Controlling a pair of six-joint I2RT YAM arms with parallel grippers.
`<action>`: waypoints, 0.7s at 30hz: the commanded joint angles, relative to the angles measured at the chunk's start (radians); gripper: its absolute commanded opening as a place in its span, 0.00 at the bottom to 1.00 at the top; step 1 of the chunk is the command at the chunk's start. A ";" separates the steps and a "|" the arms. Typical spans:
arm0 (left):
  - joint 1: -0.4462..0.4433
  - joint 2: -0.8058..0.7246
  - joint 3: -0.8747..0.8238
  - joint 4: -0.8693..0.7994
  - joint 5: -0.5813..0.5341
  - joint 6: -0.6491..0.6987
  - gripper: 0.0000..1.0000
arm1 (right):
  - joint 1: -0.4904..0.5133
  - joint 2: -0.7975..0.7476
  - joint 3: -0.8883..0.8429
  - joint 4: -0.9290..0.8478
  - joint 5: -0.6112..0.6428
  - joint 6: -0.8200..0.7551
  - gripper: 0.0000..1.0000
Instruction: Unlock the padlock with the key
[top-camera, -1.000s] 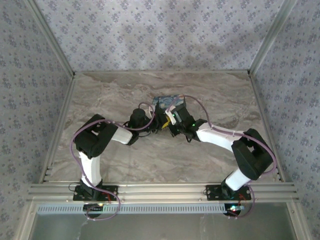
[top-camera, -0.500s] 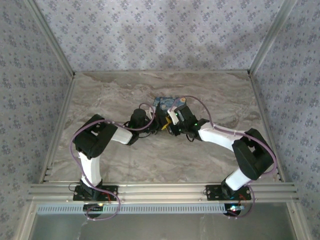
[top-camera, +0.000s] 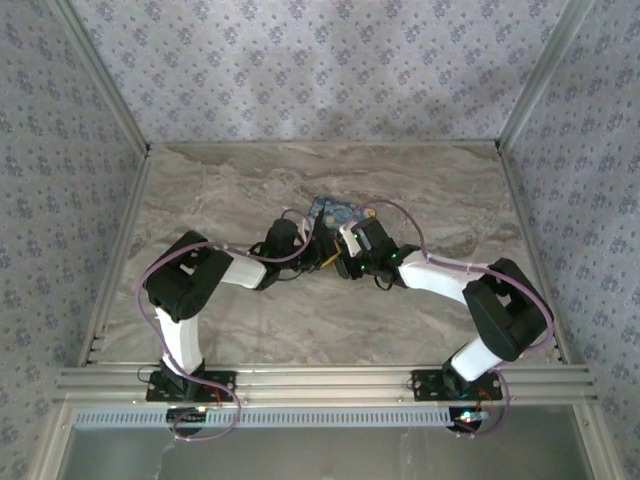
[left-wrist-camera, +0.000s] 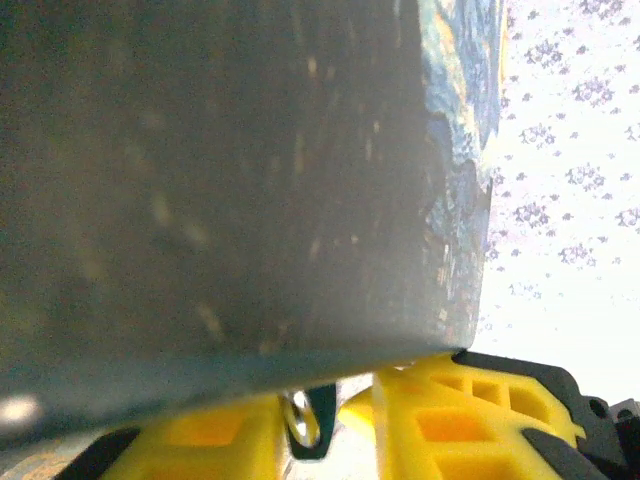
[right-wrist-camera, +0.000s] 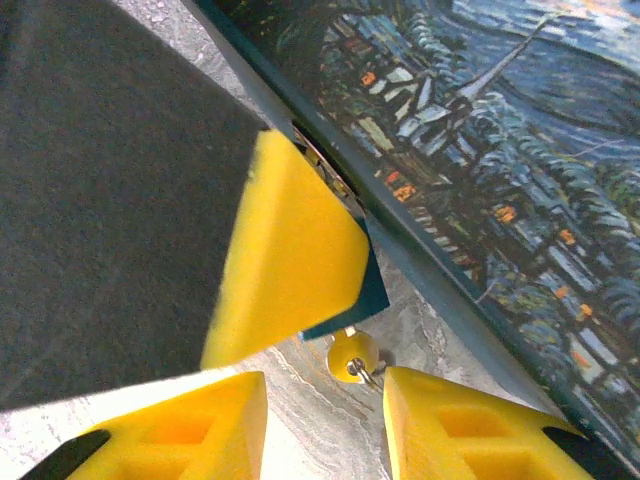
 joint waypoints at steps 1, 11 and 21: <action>-0.005 -0.024 0.024 -0.069 -0.004 0.018 0.36 | -0.004 0.014 -0.005 0.020 -0.018 0.022 0.40; 0.014 -0.039 0.002 -0.070 -0.009 0.025 0.37 | 0.013 0.045 0.014 0.014 0.071 0.031 0.44; 0.038 -0.056 0.001 -0.086 -0.002 0.038 0.38 | 0.061 0.111 0.060 0.047 0.238 -0.005 0.45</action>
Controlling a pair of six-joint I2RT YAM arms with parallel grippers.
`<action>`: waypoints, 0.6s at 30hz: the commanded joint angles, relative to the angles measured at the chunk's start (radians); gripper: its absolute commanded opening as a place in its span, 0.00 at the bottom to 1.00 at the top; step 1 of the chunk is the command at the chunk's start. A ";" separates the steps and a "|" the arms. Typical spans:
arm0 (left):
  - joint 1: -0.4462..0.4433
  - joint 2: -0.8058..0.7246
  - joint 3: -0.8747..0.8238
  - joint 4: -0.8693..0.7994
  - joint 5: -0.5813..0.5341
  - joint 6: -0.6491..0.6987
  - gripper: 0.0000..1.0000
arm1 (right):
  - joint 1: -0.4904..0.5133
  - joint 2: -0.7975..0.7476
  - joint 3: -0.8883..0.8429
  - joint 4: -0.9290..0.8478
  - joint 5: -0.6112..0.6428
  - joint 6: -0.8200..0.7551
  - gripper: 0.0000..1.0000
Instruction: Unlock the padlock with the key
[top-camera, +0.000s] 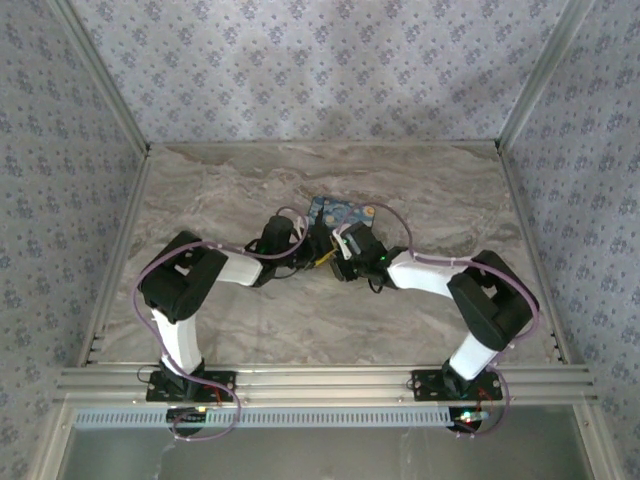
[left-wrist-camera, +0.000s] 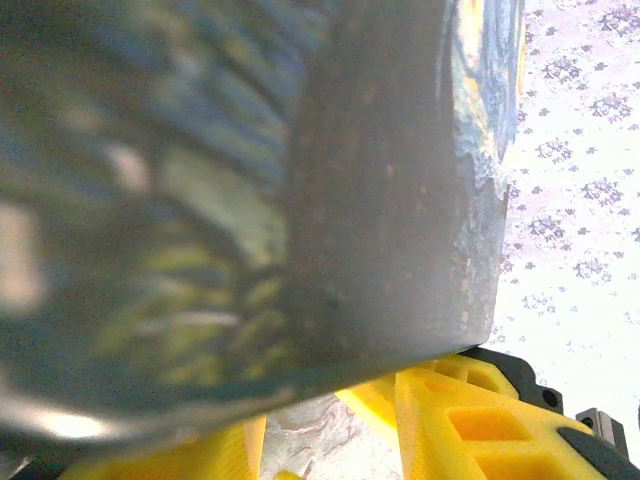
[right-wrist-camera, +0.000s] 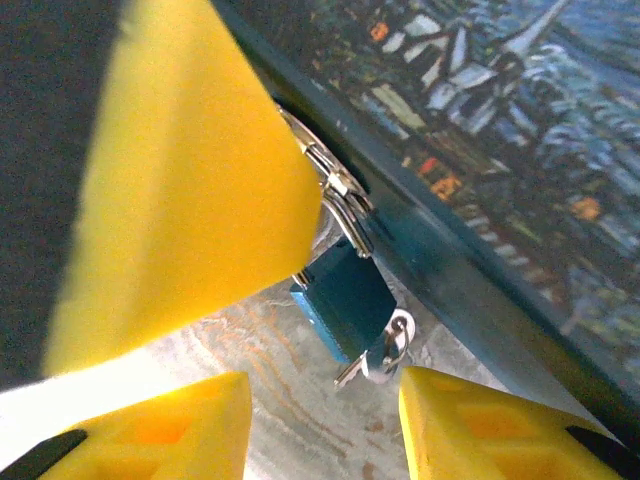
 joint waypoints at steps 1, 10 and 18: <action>0.005 -0.029 -0.002 -0.021 0.001 0.019 0.38 | 0.011 0.024 0.039 0.026 0.094 -0.012 0.46; 0.014 -0.036 -0.002 -0.022 0.013 0.009 0.38 | 0.055 0.116 0.086 0.053 0.221 -0.019 0.46; 0.032 -0.080 -0.035 -0.022 0.007 0.010 0.38 | 0.055 0.187 0.139 0.003 0.243 -0.015 0.39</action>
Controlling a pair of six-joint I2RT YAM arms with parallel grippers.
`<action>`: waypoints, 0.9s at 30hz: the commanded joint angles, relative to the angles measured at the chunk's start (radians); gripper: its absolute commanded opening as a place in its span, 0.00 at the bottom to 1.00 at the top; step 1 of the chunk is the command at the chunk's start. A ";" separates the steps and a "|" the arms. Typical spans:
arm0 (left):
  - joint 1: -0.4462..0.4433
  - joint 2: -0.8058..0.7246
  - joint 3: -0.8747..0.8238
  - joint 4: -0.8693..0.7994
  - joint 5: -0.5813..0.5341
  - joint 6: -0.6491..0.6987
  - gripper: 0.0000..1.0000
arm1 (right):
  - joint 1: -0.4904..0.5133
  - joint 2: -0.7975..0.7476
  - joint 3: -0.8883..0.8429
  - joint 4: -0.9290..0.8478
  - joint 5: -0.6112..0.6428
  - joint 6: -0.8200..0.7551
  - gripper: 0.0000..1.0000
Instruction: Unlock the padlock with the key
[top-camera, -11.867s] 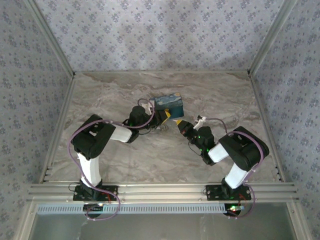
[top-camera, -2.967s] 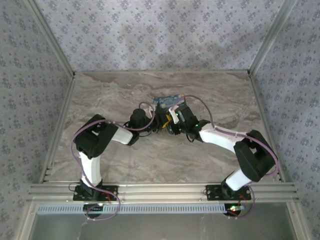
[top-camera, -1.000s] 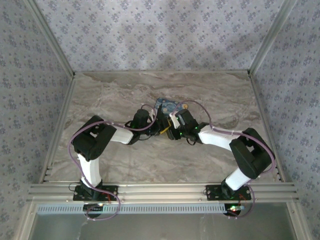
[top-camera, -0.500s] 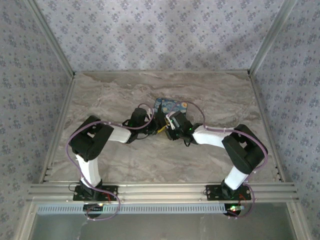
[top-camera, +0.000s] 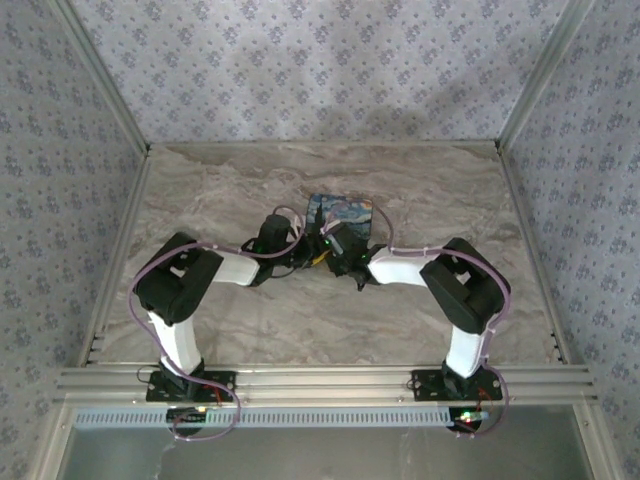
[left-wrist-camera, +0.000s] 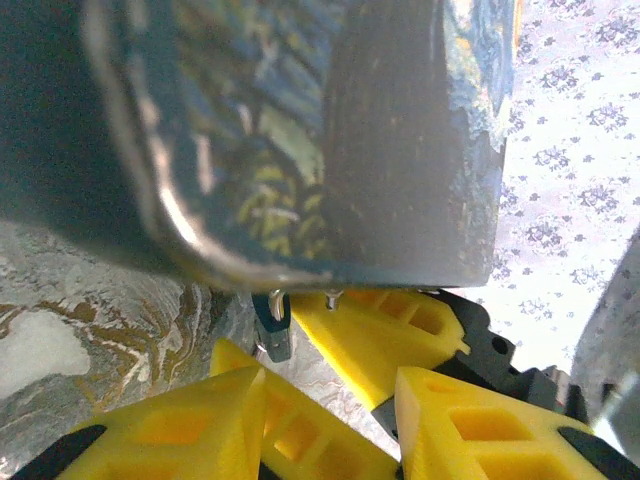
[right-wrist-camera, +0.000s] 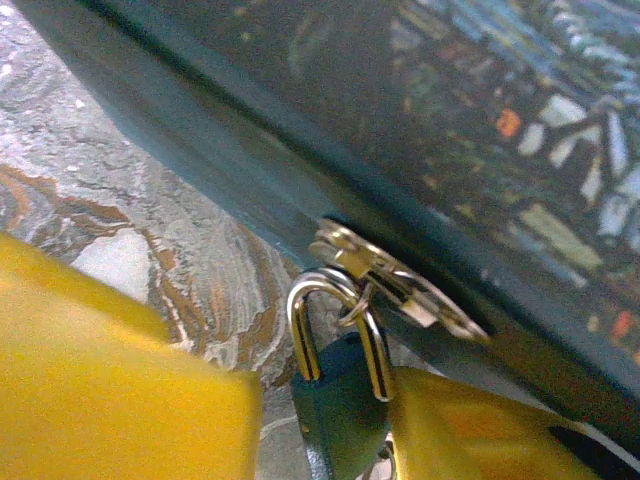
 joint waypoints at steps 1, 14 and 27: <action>0.016 -0.054 -0.024 -0.007 0.002 0.012 0.38 | 0.003 0.026 0.026 -0.035 0.035 -0.005 0.38; 0.093 -0.141 -0.022 -0.089 -0.004 0.067 0.38 | 0.018 0.024 -0.006 -0.059 0.041 -0.022 0.28; 0.145 -0.181 0.003 -0.163 -0.019 0.124 0.39 | 0.036 -0.009 -0.058 -0.063 0.067 -0.016 0.36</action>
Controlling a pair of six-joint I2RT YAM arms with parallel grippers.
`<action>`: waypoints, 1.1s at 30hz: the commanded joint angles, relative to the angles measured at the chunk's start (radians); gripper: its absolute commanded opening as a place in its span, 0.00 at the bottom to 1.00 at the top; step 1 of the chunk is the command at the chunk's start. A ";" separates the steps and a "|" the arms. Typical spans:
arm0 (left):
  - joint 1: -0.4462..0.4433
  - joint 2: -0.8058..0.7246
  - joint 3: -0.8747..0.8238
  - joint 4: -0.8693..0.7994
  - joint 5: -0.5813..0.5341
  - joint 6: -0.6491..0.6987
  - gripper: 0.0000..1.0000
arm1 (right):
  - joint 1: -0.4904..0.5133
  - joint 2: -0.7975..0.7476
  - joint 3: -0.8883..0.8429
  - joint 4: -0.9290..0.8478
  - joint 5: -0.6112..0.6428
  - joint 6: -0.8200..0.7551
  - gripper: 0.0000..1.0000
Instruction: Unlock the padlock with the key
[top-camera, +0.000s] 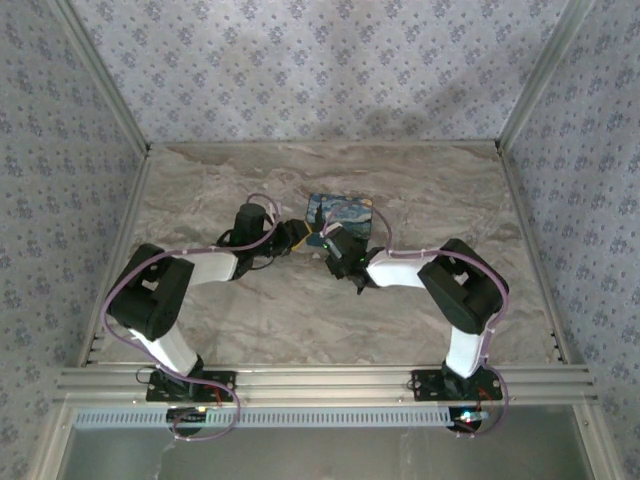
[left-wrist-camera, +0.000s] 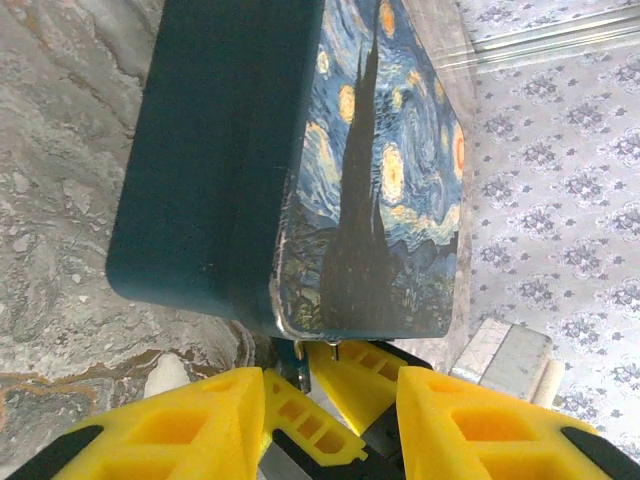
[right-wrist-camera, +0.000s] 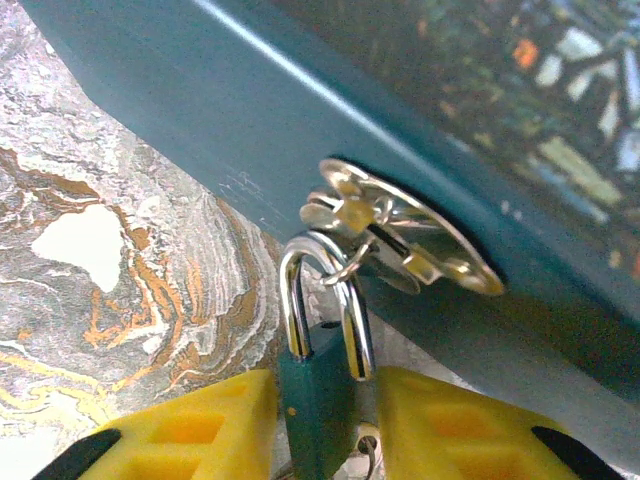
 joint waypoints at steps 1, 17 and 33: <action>0.014 -0.023 0.027 -0.028 -0.011 0.033 0.39 | 0.015 -0.012 -0.041 -0.069 0.006 0.001 0.36; 0.044 0.029 0.117 -0.085 -0.068 0.094 0.40 | 0.013 -0.038 -0.084 -0.077 0.003 -0.008 0.08; 0.042 0.183 0.286 -0.219 -0.091 0.214 0.40 | 0.039 -0.072 -0.041 -0.040 -0.010 -0.389 0.00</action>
